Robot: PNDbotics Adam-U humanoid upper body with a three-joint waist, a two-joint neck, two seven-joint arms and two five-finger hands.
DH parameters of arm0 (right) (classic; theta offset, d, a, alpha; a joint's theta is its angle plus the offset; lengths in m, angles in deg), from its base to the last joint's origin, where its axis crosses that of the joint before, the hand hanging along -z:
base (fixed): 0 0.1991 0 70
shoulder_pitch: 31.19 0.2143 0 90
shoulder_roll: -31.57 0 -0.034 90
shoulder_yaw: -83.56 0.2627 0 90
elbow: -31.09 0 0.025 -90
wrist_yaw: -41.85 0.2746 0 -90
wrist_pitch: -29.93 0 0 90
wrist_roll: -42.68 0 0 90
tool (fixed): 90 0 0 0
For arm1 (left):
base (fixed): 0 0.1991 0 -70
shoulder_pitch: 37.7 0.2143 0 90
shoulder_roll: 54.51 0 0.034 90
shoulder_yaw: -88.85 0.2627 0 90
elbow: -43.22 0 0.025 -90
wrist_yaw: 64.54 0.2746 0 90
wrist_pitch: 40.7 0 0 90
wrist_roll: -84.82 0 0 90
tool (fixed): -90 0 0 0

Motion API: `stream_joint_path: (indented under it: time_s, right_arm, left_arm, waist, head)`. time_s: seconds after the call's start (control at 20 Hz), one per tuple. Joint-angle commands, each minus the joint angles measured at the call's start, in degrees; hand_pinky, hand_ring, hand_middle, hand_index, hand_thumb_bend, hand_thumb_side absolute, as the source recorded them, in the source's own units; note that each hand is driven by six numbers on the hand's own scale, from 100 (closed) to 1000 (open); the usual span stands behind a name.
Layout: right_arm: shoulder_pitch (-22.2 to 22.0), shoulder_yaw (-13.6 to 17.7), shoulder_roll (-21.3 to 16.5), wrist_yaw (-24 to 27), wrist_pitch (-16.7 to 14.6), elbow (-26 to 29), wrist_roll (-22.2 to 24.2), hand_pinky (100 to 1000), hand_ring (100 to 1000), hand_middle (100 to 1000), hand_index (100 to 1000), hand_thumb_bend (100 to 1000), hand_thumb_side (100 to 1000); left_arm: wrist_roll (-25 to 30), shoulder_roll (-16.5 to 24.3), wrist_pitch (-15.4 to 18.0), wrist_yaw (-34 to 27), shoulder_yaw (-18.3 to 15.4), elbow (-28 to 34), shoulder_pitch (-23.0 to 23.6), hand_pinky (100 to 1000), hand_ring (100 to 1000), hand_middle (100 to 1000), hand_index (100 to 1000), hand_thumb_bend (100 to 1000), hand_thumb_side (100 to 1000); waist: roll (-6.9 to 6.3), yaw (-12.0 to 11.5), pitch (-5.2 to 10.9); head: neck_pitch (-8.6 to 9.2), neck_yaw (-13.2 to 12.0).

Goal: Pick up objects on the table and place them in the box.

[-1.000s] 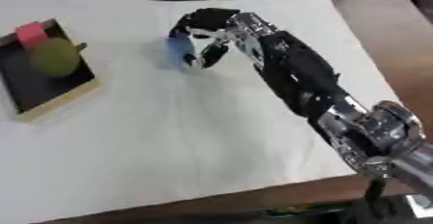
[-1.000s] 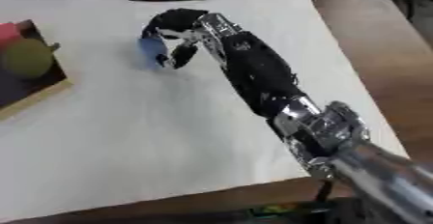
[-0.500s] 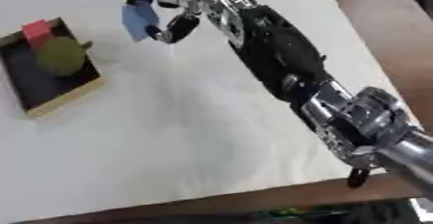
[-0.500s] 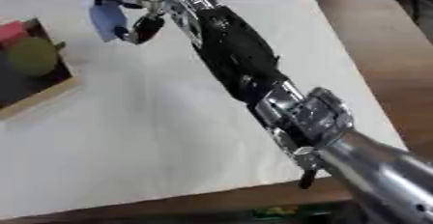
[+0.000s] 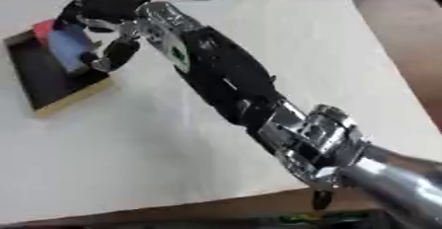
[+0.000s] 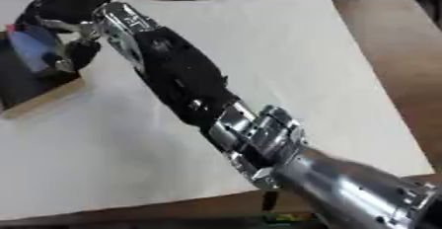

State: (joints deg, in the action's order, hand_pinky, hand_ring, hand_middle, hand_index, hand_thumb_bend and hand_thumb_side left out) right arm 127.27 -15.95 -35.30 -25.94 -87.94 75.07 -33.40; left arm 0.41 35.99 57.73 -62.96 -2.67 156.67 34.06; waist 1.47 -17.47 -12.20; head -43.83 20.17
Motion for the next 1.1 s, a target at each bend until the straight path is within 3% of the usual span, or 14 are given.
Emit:
stream_joint_path:
  time_s: [0.05,0.4,0.8,0.95,1.1]
  right_arm:
    - [0.3,1.2,2.4,-3.4,1.3,-0.2,-0.7,827,738,467,809,100,226]
    - [-2.1,3.5,6.2,-13.1,5.1,-2.1,-4.3,826,741,481,827,100,235]
    - [-2.9,5.0,6.9,-22.5,10.0,-2.1,-13.2,826,748,538,855,100,247]
    - [-3.1,5.1,7.1,-25.7,11.3,-2.9,-14.9,832,762,596,874,100,269]
    - [-3.4,5.5,7.2,-28.1,12.3,-3.8,-14.9,841,790,724,911,100,297]
  left_arm:
    - [-1.3,0.5,0.4,-1.3,-0.1,1.1,-1.1,577,758,688,850,100,556]
    - [-1.7,-0.2,0.3,-2.0,0.4,1.1,-1.8,577,760,687,850,100,555]
    - [-1.4,-0.7,0.4,-2.2,0.7,1.1,-2.1,575,760,687,851,100,558]
    - [-1.3,-0.7,0.4,-2.2,0.7,1.1,-2.2,574,760,687,851,100,560]
    - [-1.3,-0.8,0.3,-2.2,0.7,1.1,-2.2,573,761,686,851,100,563]
  waist:
    - [-0.77,-0.6,0.67]
    - [-1.27,-3.4,0.19]
    - [-1.44,-5.1,-0.42]
    - [-1.38,-5.2,-0.50]
    - [-1.28,-5.2,-0.50]
  head:
    - [-0.11,0.8]
    - [0.18,2.1]
    - [0.33,2.6]
    - [0.35,2.6]
    - [0.38,2.6]
